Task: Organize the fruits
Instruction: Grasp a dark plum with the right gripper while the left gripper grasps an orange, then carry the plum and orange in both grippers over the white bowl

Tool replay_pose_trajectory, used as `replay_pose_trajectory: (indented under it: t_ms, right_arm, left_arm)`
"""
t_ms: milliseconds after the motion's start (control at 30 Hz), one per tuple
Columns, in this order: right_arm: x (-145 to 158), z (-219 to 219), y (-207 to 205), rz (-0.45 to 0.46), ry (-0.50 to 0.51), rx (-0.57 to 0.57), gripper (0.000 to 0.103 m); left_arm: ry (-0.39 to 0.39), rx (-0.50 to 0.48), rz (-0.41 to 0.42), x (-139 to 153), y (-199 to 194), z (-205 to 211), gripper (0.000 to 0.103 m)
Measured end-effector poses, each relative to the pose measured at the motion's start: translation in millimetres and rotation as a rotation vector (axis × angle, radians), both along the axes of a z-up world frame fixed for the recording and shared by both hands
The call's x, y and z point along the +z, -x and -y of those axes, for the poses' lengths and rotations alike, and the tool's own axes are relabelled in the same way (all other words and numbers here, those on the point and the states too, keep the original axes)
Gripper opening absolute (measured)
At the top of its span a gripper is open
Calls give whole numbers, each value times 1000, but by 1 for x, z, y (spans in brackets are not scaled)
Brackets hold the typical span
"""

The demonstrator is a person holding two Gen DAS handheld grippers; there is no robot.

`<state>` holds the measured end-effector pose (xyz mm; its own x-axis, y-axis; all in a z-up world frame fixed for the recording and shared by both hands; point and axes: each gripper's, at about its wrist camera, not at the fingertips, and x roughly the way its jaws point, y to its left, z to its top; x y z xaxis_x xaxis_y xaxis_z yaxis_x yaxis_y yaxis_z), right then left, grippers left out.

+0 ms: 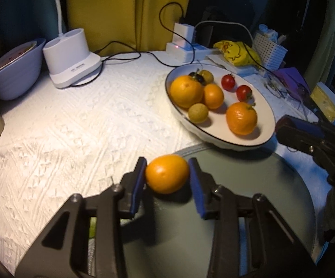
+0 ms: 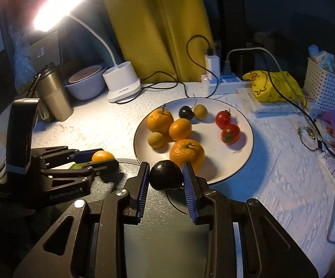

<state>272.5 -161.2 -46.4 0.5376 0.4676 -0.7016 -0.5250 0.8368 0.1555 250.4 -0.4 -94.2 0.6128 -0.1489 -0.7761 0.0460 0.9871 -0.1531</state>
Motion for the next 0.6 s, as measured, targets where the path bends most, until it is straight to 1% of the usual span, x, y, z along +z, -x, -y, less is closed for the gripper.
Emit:
replay_pose_trajectory:
  t_ms: [300,600]
  right_arm:
    - [5,18,0,16,-9,-31,31]
    - [8,36,-6,18,-30,-54,31]
  left_arm:
    - [13,-41,49,22,5,20,38]
    - [23,-73,79,37,-3,36,38]
